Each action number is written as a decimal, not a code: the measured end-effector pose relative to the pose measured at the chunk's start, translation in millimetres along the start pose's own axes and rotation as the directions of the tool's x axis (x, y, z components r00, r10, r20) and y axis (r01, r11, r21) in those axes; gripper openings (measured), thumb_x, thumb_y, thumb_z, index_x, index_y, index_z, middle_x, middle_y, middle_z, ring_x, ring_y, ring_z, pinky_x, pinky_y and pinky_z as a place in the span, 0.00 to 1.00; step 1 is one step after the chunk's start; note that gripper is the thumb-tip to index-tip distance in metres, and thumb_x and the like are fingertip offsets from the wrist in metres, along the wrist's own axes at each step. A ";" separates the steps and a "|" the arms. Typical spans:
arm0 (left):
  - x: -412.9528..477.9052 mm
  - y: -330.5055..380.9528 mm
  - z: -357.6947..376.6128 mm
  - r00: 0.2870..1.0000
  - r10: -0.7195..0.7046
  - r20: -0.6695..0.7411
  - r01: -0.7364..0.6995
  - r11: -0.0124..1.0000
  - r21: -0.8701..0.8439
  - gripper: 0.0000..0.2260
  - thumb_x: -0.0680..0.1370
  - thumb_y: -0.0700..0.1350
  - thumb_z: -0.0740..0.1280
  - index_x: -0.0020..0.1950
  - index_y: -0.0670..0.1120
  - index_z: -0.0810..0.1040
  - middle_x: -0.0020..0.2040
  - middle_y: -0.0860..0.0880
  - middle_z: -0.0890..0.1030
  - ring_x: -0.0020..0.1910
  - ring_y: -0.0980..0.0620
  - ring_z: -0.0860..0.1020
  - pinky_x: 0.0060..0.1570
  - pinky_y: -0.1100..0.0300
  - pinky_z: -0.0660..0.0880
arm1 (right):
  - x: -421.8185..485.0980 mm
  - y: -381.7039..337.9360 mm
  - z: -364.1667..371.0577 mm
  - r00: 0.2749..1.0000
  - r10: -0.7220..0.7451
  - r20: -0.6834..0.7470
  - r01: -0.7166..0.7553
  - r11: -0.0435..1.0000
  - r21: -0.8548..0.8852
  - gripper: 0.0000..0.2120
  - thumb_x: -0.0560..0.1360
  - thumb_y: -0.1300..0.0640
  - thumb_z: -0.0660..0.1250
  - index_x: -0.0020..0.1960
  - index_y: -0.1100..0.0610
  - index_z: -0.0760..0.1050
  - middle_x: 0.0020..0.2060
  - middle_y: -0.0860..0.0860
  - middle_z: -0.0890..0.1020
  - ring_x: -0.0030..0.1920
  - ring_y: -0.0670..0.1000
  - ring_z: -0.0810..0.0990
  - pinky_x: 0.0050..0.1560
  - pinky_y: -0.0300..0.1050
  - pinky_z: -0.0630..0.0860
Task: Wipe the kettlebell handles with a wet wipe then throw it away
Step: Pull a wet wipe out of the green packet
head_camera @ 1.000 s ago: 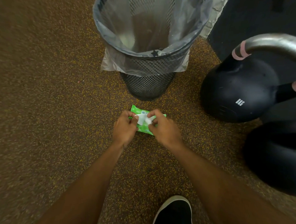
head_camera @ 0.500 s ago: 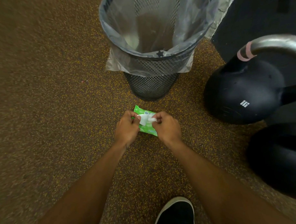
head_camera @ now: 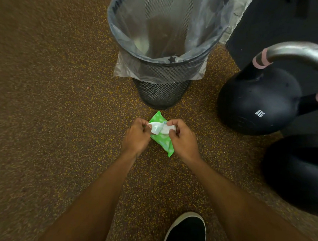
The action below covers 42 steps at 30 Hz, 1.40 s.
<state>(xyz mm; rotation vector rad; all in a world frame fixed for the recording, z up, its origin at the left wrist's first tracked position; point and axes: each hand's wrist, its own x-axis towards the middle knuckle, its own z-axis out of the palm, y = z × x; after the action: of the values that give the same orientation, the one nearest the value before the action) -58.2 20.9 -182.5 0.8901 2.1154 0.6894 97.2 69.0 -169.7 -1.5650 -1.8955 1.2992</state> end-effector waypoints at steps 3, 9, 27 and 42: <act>1.4 2.0 0.8 0.999 0.012 0.032 -0.014 0.999 0.040 0.03 0.81 0.54 0.62 0.50 0.57 0.71 0.45 0.51 0.83 0.43 0.46 0.83 0.47 0.43 0.80 | -2.1 0.7 -2.8 1.000 0.006 0.007 -0.007 1.000 0.010 0.10 0.79 0.62 0.63 0.57 0.54 0.79 0.48 0.44 0.80 0.41 0.41 0.75 0.39 0.38 0.68; 1.1 9.5 2.0 0.998 -0.001 0.057 -0.007 0.990 0.142 0.04 0.82 0.53 0.62 0.54 0.54 0.70 0.47 0.49 0.83 0.44 0.45 0.83 0.49 0.44 0.79 | -6.8 -1.8 -4.1 0.998 0.062 -0.019 -0.060 0.995 0.081 0.06 0.75 0.60 0.65 0.50 0.54 0.79 0.44 0.44 0.82 0.41 0.47 0.78 0.40 0.43 0.71; -9.1 34.3 -25.3 0.980 -0.108 0.169 0.110 0.994 -0.005 0.07 0.76 0.43 0.65 0.49 0.56 0.74 0.47 0.52 0.84 0.34 0.53 0.85 0.42 0.49 0.82 | 0.5 -20.0 -10.8 0.992 0.123 0.027 -0.125 0.986 0.113 0.13 0.75 0.54 0.70 0.59 0.52 0.81 0.49 0.50 0.85 0.50 0.51 0.83 0.54 0.54 0.78; -16.7 78.4 -50.2 0.906 0.058 0.419 -0.168 0.958 0.232 0.26 0.67 0.49 0.75 0.64 0.61 0.75 0.58 0.54 0.82 0.55 0.50 0.81 0.56 0.46 0.78 | -12.2 -44.5 -59.7 0.971 0.181 0.157 -0.216 0.943 0.253 0.09 0.76 0.55 0.70 0.56 0.53 0.81 0.50 0.49 0.85 0.50 0.49 0.83 0.56 0.53 0.79</act>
<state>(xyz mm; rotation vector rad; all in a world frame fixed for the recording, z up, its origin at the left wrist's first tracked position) -60.0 47.1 -91.6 1.1972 1.8061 0.2442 120.2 84.4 -99.5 -1.5922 -1.5804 1.7063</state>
